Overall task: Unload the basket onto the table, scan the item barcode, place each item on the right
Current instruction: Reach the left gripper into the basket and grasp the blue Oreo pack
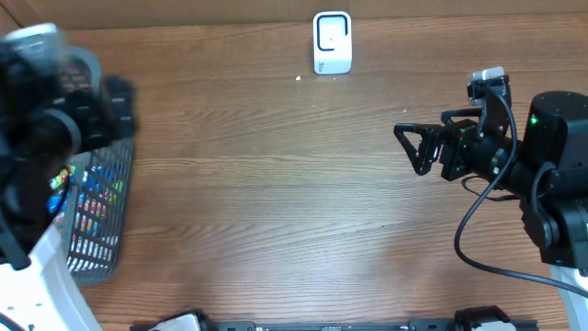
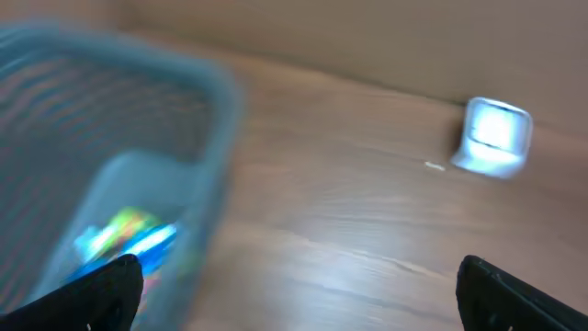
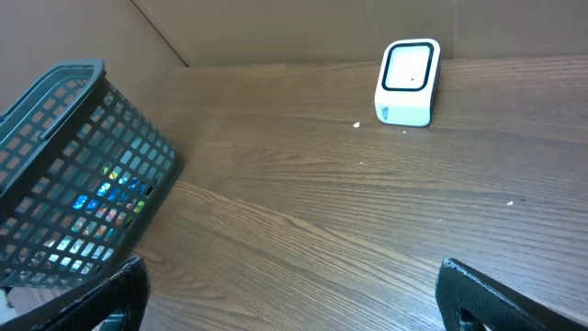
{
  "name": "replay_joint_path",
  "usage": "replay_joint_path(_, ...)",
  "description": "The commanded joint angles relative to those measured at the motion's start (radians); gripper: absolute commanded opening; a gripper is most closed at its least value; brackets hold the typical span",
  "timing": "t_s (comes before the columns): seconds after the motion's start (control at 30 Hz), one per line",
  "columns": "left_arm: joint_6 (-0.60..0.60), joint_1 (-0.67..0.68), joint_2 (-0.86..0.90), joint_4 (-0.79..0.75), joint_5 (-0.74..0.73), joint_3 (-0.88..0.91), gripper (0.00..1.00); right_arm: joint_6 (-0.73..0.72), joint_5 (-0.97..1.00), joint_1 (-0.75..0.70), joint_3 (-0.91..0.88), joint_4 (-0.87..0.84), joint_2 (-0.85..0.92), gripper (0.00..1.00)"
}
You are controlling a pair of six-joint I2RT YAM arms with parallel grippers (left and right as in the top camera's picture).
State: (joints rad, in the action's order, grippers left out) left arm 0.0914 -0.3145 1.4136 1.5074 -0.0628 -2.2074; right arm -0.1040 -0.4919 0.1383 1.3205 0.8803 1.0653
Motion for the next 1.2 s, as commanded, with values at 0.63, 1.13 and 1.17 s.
replay_joint_path(0.63, 0.201, -0.478, 0.307, 0.038, 0.072, -0.016, 1.00, 0.004, -0.007, 0.004, 0.025, 0.092, 0.002, 1.00)
replay_joint_path(1.13, 0.103, -0.455, 0.575, 0.085, 0.022, 0.030, 0.91, 0.004, -0.007, 0.004, 0.025, 0.110, 0.121, 1.00)
replay_joint_path(1.17, 0.103, -0.453, 0.592, 0.091, 0.022, 0.030, 0.91, 0.004, -0.007, 0.004, 0.025, 0.110, 0.129, 1.00)
